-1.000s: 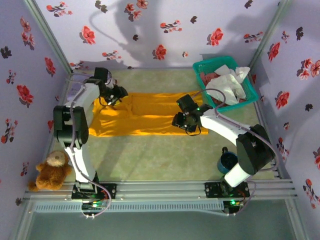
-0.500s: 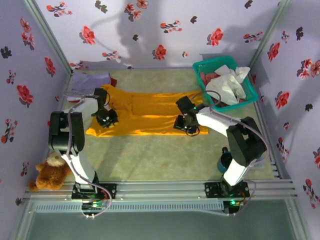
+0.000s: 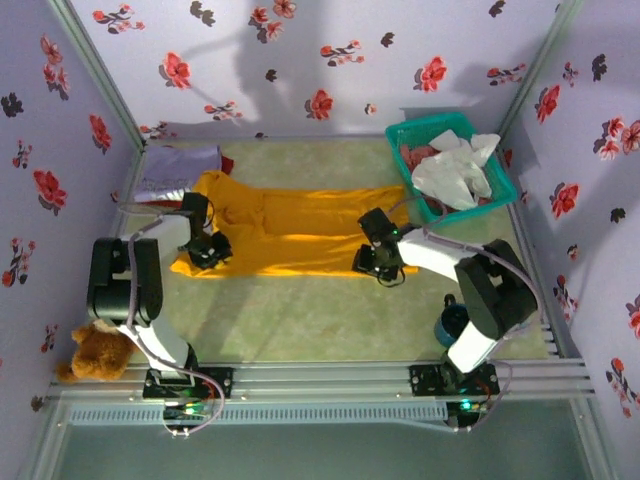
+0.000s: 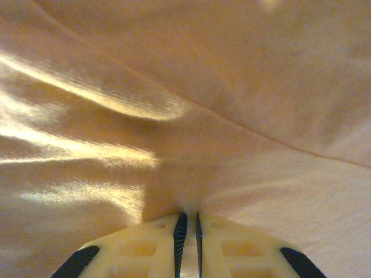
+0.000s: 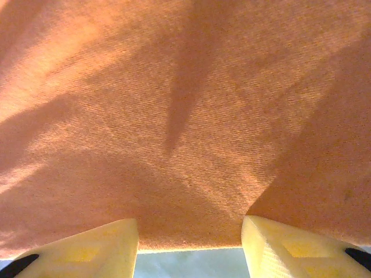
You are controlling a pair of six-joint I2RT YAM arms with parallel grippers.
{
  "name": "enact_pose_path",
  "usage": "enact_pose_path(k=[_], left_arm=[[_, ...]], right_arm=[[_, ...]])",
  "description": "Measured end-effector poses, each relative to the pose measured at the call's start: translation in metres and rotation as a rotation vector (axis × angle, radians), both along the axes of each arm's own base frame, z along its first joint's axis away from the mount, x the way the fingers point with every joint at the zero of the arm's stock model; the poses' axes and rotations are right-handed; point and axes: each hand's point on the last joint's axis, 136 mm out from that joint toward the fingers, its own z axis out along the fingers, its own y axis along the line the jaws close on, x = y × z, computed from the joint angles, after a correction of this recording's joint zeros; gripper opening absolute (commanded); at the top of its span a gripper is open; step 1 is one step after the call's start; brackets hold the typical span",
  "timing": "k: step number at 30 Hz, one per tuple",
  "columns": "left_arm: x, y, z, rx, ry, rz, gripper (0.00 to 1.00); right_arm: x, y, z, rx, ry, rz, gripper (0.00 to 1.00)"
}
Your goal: Fold and stack the t-shirts
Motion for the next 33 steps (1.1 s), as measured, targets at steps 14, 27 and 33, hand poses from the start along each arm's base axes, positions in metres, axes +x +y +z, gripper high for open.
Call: enact_pose_path(k=[14, 27, 33], left_arm=[[-0.064, 0.018, 0.039, 0.002, -0.044, 0.118, 0.2], [-0.046, 0.025, 0.013, 0.015, 0.087, 0.091, 0.06], [-0.038, 0.016, 0.0, -0.041, 0.125, 0.07, 0.05]], right_arm=[[-0.042, -0.03, 0.039, 0.013, -0.021, -0.013, 0.53], [-0.01, -0.018, 0.025, -0.023, 0.007, 0.016, 0.52], [0.001, -0.014, 0.009, -0.035, 0.03, 0.018, 0.52]])
